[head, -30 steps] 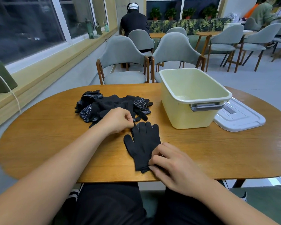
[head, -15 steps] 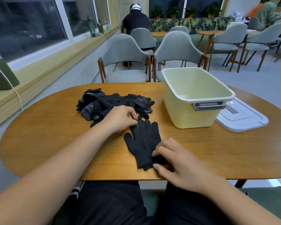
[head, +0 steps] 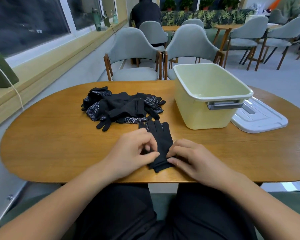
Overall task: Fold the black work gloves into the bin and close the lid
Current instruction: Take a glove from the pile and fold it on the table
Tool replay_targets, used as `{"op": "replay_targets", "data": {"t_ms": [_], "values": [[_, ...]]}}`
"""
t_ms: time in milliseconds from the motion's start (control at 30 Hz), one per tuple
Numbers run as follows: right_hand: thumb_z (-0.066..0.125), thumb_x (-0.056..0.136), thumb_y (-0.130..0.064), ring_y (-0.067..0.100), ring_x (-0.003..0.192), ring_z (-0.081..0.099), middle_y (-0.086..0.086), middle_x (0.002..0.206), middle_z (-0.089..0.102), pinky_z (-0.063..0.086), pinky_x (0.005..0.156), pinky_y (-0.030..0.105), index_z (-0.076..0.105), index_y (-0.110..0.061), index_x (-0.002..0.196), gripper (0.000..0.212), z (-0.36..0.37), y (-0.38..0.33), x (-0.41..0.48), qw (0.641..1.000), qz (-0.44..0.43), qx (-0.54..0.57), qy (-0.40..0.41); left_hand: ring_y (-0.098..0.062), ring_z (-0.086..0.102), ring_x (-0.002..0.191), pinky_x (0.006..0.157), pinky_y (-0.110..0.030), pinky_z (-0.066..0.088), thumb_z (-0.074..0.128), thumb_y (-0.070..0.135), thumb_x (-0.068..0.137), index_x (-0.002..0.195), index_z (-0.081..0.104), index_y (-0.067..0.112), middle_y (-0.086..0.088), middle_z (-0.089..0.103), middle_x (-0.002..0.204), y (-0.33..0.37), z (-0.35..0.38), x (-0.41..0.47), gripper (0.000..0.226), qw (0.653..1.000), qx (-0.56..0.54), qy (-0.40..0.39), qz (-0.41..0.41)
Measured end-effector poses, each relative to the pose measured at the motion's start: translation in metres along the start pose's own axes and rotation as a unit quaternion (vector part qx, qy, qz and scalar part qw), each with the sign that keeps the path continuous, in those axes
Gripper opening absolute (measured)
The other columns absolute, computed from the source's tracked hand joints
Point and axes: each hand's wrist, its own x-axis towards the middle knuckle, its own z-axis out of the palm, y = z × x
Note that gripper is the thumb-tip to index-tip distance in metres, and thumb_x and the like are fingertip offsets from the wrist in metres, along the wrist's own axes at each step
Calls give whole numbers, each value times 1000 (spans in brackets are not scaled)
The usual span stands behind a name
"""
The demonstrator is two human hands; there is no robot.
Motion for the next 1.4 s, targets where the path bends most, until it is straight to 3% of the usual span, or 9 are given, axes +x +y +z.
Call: {"op": "replay_targets", "data": {"t_ms": [167, 267, 433, 600, 833, 1000, 1200, 1400], "values": [[59, 111, -33, 14, 104, 57, -9, 112, 63, 52, 89, 37, 72, -22, 114, 17, -1, 1, 2, 999, -17, -28, 19, -1, 56, 86, 73, -23, 46, 81, 43, 91, 97, 77, 33, 16, 54, 95, 1, 12, -28, 12, 990, 79, -36, 109], [56, 112, -35, 16, 103, 57, -9, 112, 63, 52, 86, 39, 72, -22, 114, 21, -3, -1, 3, 999, -18, -36, 27, -5, 53, 82, 72, -19, 38, 78, 39, 93, 102, 78, 27, 13, 55, 93, -4, 17, -31, 14, 981, 128, -10, 147], [58, 111, -37, 15, 102, 57, -11, 110, 61, 53, 83, 41, 72, -24, 115, 19, -2, -1, 2, 999, -17, -41, 30, -10, 53, 76, 67, -22, 40, 79, 30, 90, 94, 79, 23, 9, 58, 88, -6, 21, -27, 8, 971, 169, 17, 170], [62, 110, -33, 15, 100, 55, -10, 108, 60, 53, 82, 40, 73, -23, 114, 16, -1, 0, 2, 998, -18, -50, 37, -10, 53, 75, 64, -29, 47, 79, 28, 90, 91, 78, 26, 11, 56, 87, -9, 17, -25, 2, 973, 157, 9, 167], [60, 111, -33, 16, 98, 54, -9, 109, 60, 52, 79, 39, 73, -22, 114, 17, 3, -2, -4, 997, -35, -62, 31, -7, 54, 78, 66, -26, 46, 79, 30, 91, 92, 78, 29, 15, 55, 90, -10, 13, -31, 3, 980, 140, -13, 140], [63, 110, -31, 13, 96, 50, -9, 107, 59, 46, 78, 28, 74, -23, 113, 14, 2, -11, -6, 996, -41, -80, 29, -6, 57, 90, 77, -31, 48, 79, 27, 92, 93, 73, 29, 17, 58, 103, -10, 10, -32, 7, 981, 135, -21, 141], [62, 110, -28, 16, 98, 52, -8, 108, 59, 49, 79, 34, 72, -21, 112, 13, 1, -14, -6, 995, -48, -80, 26, -5, 52, 91, 81, -28, 44, 80, 34, 92, 131, 67, 30, 18, 51, 98, -14, 9, -34, 41, 983, 137, -6, 123], [58, 112, -27, 16, 99, 53, -7, 110, 61, 49, 82, 36, 71, -20, 112, 15, 4, -14, -6, 996, -48, -75, 28, -5, 59, 93, 82, -33, 48, 80, 34, 93, 101, 77, 28, 17, 62, 101, -21, 9, -33, 11, 983, 120, -4, 138]]}}
